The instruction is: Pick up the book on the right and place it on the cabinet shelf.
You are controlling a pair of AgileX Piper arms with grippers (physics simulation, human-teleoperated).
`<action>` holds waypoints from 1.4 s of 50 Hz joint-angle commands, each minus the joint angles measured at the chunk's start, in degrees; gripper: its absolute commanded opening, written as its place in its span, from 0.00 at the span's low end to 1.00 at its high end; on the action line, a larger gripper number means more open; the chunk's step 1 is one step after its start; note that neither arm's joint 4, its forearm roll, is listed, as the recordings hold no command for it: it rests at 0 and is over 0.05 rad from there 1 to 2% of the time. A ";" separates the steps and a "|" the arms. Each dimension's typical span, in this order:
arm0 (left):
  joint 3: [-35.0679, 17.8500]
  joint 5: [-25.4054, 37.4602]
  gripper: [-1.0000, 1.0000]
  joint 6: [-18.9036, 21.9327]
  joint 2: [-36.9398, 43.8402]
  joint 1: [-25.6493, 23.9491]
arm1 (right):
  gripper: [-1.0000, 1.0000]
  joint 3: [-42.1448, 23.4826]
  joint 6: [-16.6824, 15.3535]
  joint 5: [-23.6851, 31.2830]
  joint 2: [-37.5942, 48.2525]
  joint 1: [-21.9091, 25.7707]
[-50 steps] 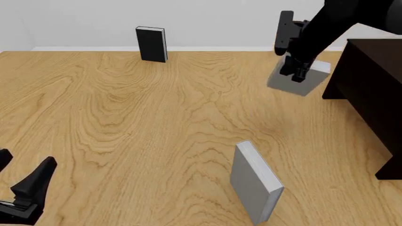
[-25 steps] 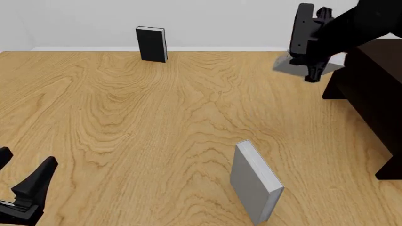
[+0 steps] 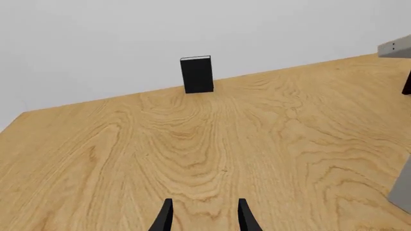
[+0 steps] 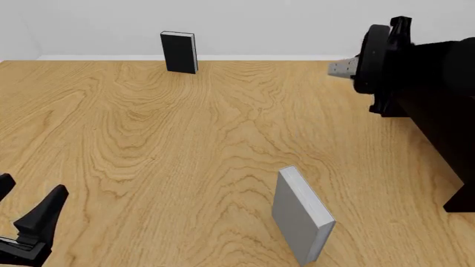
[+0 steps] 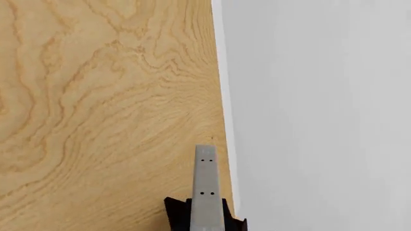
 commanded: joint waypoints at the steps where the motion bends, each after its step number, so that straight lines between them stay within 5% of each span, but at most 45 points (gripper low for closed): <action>1: 0.01 0.29 1.00 0.07 -0.03 -0.08 | 0.00 7.99 -0.47 -11.81 -3.94 -0.34; 30: 0.00 0.08 1.00 -0.10 -0.05 0.02 | 0.00 23.32 -7.78 -39.41 -2.87 -3.19; 70: 0.00 0.09 1.00 -0.34 -0.05 -0.45 | 0.00 34.59 -7.34 -52.67 -2.94 -6.70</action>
